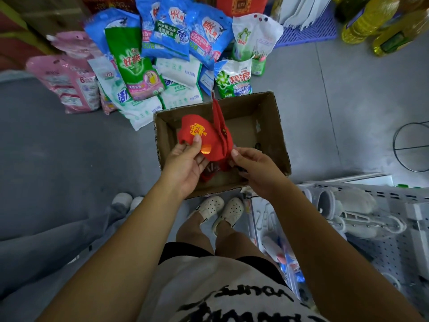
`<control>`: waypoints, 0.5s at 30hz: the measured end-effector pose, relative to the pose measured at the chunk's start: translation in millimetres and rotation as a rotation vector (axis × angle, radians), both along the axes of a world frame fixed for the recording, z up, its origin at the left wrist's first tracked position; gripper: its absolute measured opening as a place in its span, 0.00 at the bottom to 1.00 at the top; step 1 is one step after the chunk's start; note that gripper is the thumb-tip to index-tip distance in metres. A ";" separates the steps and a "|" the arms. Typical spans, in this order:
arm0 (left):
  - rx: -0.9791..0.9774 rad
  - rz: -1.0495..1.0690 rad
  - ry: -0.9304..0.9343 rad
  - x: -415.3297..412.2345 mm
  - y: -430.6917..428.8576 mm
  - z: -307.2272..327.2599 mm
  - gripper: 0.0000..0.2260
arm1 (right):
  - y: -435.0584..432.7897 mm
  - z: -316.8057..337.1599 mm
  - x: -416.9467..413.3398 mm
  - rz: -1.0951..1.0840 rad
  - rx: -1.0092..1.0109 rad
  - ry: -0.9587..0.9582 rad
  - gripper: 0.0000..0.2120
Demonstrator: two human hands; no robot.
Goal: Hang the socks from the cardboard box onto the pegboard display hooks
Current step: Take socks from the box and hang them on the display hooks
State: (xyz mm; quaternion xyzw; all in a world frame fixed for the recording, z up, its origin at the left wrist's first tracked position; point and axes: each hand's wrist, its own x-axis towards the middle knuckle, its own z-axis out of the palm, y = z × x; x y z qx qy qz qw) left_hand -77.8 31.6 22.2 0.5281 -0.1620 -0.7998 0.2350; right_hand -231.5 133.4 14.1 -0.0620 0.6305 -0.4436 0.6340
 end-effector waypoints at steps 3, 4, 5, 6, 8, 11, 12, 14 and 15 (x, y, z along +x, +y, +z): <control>-0.048 -0.002 -0.038 8.2 -5.3 0.0 0.16 | 4.1 -3.1 -1.4 0.032 0.044 0.030 0.15; -0.063 -0.012 -0.048 11.2 -6.1 -0.6 0.13 | 4.5 -4.7 -1.1 0.026 0.051 0.025 0.17; -0.069 -0.019 -0.047 14.0 -6.6 -1.0 0.11 | 4.2 -6.4 -0.7 0.012 0.055 0.009 0.18; -0.072 -0.022 -0.040 16.6 -6.7 -1.3 0.11 | 2.4 -7.6 0.6 -0.002 0.058 -0.013 0.18; -0.072 -0.023 -0.003 20.8 -5.9 -3.3 0.10 | -6.6 -7.5 6.4 -0.001 0.080 -0.090 0.21; -0.034 -0.007 0.053 25.8 0.1 -7.0 0.10 | -27.0 -5.3 22.1 0.001 0.117 -0.290 0.26; -0.014 -0.002 0.062 27.5 3.3 -7.8 0.10 | -33.4 -5.0 28.3 -0.038 0.108 -0.348 0.23; 0.014 0.007 0.046 32.2 9.1 -9.8 0.09 | -44.0 -8.8 38.2 -0.176 0.104 -0.368 0.16; 0.022 0.017 0.019 35.4 11.9 -11.6 0.09 | -47.8 -11.4 41.1 -0.243 0.118 -0.338 0.14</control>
